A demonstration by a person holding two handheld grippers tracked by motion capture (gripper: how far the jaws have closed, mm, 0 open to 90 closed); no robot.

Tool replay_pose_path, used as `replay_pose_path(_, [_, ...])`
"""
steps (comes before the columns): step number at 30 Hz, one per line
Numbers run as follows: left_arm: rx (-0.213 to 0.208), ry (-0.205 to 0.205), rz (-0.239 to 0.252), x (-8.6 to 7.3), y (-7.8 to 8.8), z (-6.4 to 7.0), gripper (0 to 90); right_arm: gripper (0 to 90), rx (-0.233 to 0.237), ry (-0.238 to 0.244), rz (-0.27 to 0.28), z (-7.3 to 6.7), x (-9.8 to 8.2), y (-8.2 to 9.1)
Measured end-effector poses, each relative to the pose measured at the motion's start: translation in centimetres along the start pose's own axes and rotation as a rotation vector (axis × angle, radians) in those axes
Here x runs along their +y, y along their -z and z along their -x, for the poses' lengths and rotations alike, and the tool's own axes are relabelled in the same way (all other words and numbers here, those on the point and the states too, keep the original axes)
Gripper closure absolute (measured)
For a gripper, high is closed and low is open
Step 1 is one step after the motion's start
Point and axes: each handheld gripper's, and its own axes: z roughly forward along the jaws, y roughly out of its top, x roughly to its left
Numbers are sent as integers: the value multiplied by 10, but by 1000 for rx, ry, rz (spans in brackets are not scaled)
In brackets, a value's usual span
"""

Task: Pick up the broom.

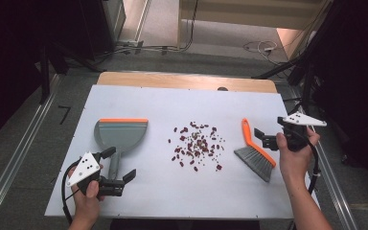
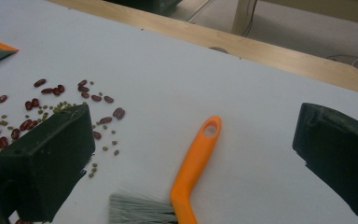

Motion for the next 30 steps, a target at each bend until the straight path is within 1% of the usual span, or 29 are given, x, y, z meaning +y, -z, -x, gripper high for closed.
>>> replay_pose_path(2, [1, -3, -1, 0, 0, 0, 6, 0, 0, 4, -27, 3, 5, -7])
replay_pose_path(3, [1, -3, -1, 0, 0, 0, 6, 0, 0, 4, -27, 3, 5, -7])
replay_pose_path(4, [3, -3, 1, 0, 0, 1, 6, 0, 4, 1, -43, 4, 7, -11])
replay_pose_path(5, [4, -3, 1, 0, 0, 1, 6, 0, 12, 3, -76, 6, 11, -19])
replay_pose_path(8, [2, -6, 1, 0, 0, 1, 6, 0, 12, 13, -132, 7, 16, -29])
replay_pose_path(9, [-1, -6, 0, 0, 0, 1, 6, 0, 12, 13, -132, 7, 16, -29])
replay_pose_path(10, [-2, -6, -1, 0, 0, 1, 6, 2, 16, 5, -167, 10, 17, -37])
replay_pose_path(11, [-3, -7, -2, 0, -1, 2, 6, 2, 16, 5, -167, 10, 17, -37])
replay_pose_path(12, [-4, -6, -3, 0, -1, 2, 6, 24, 21, -3, -185, 12, 18, -40])
replay_pose_path(13, [-6, -6, -3, 0, -1, 2, 6, 36, 28, -8, -229, 16, 18, -47])
replay_pose_path(16, [-10, -15, -10, 0, -2, 3, 6, 62, 31, -13, -293, 19, 19, -56])
replay_pose_path(18, [-11, -14, -11, -1, -3, 3, 6, 70, 46, -18, -335, 20, 18, -62])
replay_pose_path(20, [-11, -15, -11, 0, -3, 3, 6, 186, 43, -22, -374, 21, 17, -67])
replay_pose_path(21, [-12, -15, -12, 0, -3, 3, 6, 227, 52, -30, -388, 21, 17, -68])
replay_pose_path(22, [-12, -15, -12, 0, -3, 3, 6, 227, 52, -30, -388, 21, 17, -68])
replay_pose_path(23, [-12, -14, -12, 0, -3, 3, 6, 280, 67, -35, -413, 21, 16, -72])
replay_pose_path(25, [-12, -14, -12, 0, -2, 3, 6, 336, 55, -43, -452, 20, 15, -76])
replay_pose_path(26, [-11, -15, -12, 0, -2, 3, 6, 378, 57, -42, -465, 19, 14, -78])
replay_pose_path(27, [-12, -15, -13, 0, -2, 3, 6, 439, 56, -39, -480, 18, 13, -80])
replay_pose_path(28, [-12, -15, -13, 0, -2, 3, 6, 507, 44, -40, -502, 15, 12, -82])
replay_pose_path(29, [-13, -14, -12, 0, -2, 4, 6, 526, 42, -39, -520, 13, 10, -84])
replay_pose_path(30, [-13, -14, -12, 0, -2, 4, 6, 526, 42, -39, -520, 13, 10, -84])
